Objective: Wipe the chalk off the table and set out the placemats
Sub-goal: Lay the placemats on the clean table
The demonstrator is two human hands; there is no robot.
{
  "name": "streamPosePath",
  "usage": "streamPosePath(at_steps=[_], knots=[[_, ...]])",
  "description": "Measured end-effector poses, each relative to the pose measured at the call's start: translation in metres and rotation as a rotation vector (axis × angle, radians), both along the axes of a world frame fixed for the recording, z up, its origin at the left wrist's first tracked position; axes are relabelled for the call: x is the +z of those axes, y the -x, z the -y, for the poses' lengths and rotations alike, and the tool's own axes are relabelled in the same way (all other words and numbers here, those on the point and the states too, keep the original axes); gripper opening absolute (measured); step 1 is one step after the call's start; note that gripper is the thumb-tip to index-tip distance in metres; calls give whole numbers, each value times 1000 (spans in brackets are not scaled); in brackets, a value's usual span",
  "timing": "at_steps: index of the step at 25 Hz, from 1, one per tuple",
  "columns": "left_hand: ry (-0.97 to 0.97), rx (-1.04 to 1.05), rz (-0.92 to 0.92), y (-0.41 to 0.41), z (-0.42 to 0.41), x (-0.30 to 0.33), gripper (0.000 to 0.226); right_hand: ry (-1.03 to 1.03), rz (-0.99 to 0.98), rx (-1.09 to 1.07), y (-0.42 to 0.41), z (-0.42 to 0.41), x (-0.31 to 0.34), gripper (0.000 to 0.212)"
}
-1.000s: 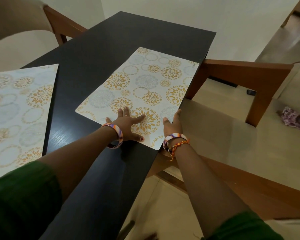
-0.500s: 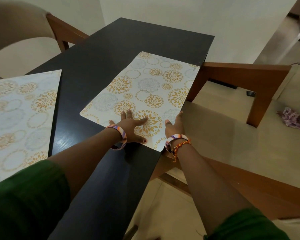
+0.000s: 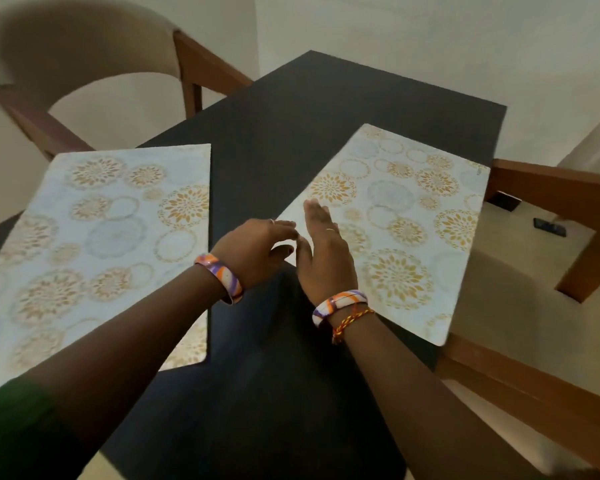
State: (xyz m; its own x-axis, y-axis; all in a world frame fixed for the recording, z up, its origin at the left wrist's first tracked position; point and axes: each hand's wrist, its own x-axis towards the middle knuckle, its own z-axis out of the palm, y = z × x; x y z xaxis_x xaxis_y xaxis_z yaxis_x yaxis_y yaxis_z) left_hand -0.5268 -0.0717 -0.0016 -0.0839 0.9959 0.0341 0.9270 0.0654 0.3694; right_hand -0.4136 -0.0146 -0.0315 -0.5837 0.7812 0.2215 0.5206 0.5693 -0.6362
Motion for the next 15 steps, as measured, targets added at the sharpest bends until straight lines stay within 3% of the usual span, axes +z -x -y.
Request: streamPosePath(at_steps=[2,4,8,10,15], knots=[[31,52,-48,49,17,-4,36,56,69,75,47,13,-2,61],[139,242,-163,102,36,-13,36,113,210,211,92,32,-7,65],[398,586,-358,206,73,-28,38,-18,590,464,164,73,-36,79],[460,612,-357,243,75,-31,44,-47,650,445,189,65,-45,84],[353,461,-258,301,21,-45,54,-12,740,197,233,-18,-49,75]])
